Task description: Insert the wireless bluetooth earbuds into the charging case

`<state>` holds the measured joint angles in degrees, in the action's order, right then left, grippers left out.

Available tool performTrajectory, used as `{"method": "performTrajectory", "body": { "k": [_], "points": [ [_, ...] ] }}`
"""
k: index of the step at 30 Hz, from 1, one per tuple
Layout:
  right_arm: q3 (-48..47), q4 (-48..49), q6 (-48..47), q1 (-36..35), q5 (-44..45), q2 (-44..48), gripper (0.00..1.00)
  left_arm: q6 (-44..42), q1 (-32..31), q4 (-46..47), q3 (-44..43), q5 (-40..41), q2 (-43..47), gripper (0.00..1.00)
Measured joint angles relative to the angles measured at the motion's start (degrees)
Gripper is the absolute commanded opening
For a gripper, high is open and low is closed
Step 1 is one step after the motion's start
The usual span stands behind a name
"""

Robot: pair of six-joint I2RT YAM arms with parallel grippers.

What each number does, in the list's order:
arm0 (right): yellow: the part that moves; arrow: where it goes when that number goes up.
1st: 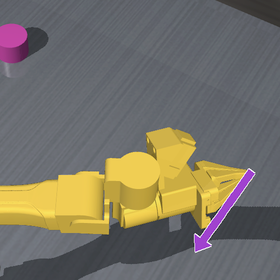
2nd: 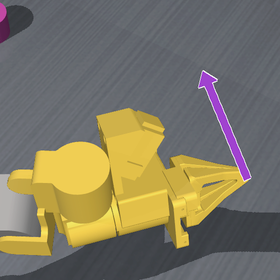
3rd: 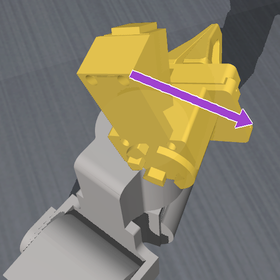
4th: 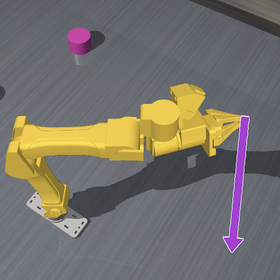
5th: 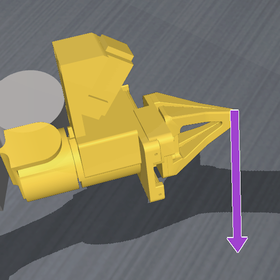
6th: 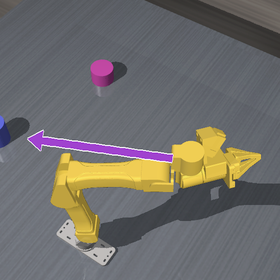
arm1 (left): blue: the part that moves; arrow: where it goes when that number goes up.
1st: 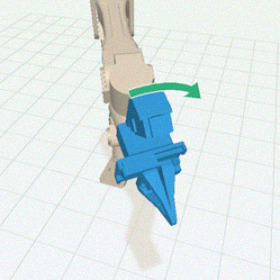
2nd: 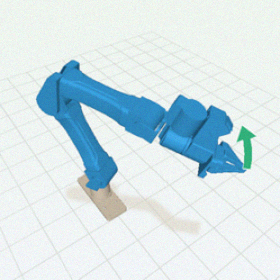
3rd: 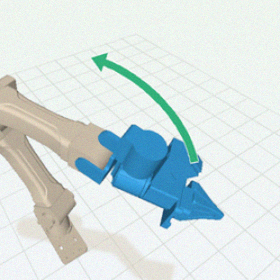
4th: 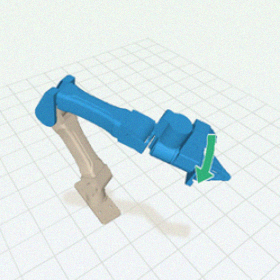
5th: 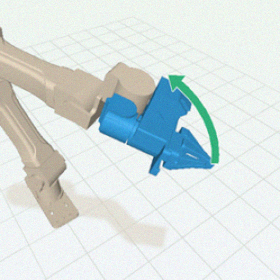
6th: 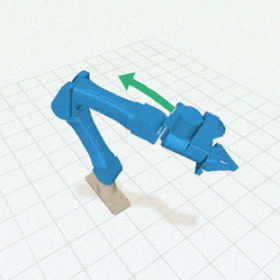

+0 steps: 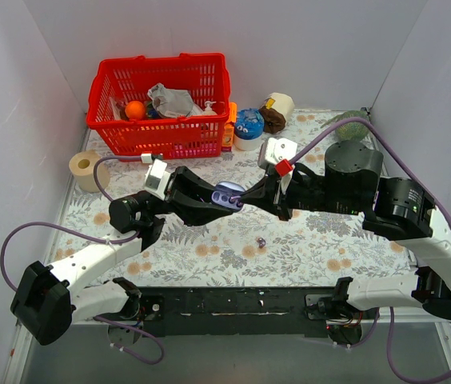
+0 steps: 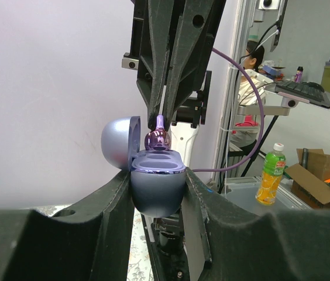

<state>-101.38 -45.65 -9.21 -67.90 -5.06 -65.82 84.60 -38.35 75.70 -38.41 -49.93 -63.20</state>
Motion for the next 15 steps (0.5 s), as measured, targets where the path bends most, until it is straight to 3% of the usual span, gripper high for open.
{"method": "performTrajectory", "body": {
  "k": [15],
  "points": [
    [0.02,0.2,-0.02,0.0,0.0,-0.24,0.01,-0.44,0.0,-0.04,-0.02,0.09,0.09,0.0]
  ]
}}
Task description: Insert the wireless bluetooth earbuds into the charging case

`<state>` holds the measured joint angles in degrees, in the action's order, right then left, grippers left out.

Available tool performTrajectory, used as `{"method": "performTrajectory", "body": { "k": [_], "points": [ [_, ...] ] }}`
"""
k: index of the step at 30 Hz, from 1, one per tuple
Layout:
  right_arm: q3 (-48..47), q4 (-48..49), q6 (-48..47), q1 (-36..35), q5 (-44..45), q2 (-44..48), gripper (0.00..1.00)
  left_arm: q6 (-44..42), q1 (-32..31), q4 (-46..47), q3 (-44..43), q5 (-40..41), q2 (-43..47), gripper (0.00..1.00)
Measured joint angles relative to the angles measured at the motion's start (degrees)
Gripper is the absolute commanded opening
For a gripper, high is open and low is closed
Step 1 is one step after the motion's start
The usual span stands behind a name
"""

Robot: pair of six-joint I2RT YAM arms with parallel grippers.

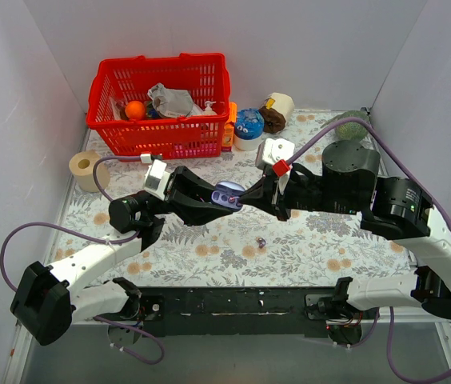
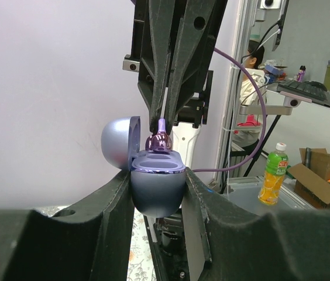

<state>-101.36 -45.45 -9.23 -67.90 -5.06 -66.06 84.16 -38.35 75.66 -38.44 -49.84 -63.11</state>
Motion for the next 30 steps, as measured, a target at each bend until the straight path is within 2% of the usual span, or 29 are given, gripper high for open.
{"method": "performTrajectory", "body": {
  "k": [30],
  "points": [
    [-0.22,-0.74,0.07,-0.15,2.01,-0.63,0.01,-1.68,0.15,-1.4,0.0,0.31,0.39,0.0]
  ]
}}
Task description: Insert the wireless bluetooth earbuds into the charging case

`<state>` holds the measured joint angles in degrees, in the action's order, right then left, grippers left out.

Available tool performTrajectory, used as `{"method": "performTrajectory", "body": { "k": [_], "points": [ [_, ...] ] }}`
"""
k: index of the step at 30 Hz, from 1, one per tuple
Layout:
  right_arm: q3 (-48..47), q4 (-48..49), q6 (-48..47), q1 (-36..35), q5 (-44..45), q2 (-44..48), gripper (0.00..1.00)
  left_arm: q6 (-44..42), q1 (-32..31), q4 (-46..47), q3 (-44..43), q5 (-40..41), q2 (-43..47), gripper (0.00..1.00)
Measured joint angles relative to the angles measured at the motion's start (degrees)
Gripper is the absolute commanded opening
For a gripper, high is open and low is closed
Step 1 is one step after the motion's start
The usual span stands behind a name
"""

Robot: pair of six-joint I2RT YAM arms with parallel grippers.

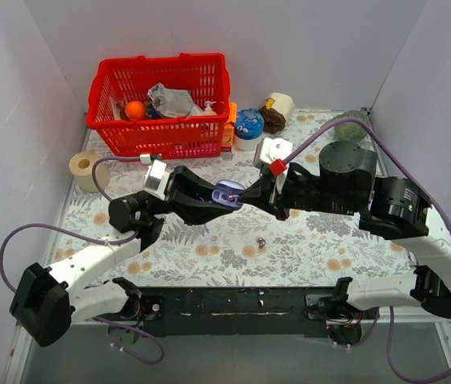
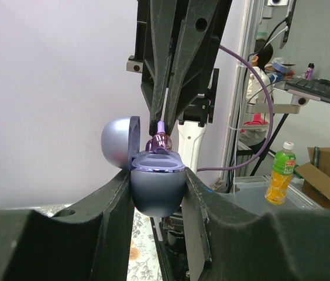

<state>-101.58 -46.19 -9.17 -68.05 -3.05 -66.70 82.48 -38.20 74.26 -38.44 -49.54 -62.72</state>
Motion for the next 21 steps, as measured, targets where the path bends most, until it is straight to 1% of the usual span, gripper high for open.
{"method": "performTrajectory", "body": {
  "k": [21],
  "points": [
    [0.02,1.31,1.88,-0.24,1.81,0.76,0.01,-2.14,0.0,-0.74,0.0,2.01,1.16,0.0]
  ]
}}
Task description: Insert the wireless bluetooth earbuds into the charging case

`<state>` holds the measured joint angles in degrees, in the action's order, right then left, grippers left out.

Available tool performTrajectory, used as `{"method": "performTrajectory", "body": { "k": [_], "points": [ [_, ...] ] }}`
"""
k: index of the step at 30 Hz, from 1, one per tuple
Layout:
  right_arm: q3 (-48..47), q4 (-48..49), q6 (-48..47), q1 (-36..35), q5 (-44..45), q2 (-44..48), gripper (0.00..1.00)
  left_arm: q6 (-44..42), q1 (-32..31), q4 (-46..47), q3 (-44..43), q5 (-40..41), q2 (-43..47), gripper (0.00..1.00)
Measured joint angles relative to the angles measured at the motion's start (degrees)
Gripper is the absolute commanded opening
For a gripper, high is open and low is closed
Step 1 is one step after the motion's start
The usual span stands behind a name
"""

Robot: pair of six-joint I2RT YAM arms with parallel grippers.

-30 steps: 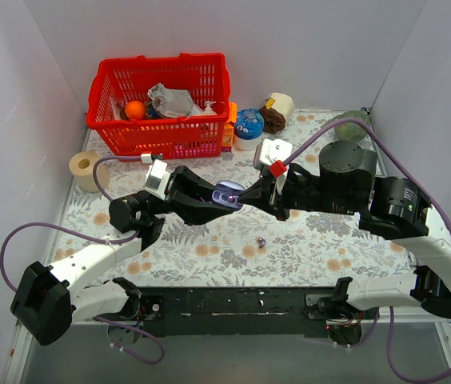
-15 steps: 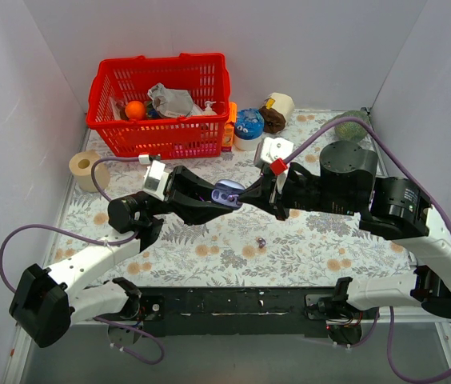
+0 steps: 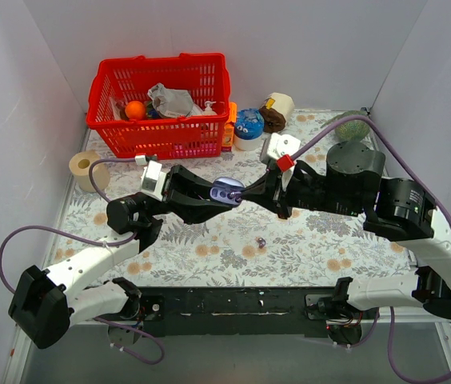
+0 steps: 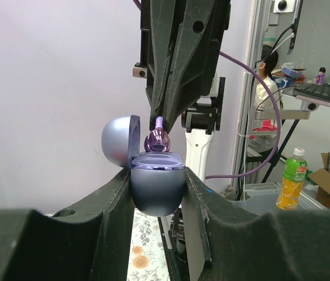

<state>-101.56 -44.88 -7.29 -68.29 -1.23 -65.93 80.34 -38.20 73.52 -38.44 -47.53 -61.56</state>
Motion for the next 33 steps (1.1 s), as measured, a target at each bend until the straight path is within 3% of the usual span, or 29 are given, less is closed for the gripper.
{"method": "performTrajectory", "body": {
  "k": [28,32,33],
  "points": [
    [-1.07,-1.7,0.0,0.02,-1.05,-2.29,0.01,-0.02,0.0,-0.02,0.0,-0.04,0.28,0.0],
    [-1.2,-1.77,0.11,0.0,-1.11,-2.32,0.32,-0.04,0.0,0.0,0.0,-0.02,0.33,0.0],
    [-1.2,-1.77,0.31,0.02,-1.07,-2.32,0.34,-0.04,0.0,0.02,0.02,0.02,0.39,0.0]
  ]
}}
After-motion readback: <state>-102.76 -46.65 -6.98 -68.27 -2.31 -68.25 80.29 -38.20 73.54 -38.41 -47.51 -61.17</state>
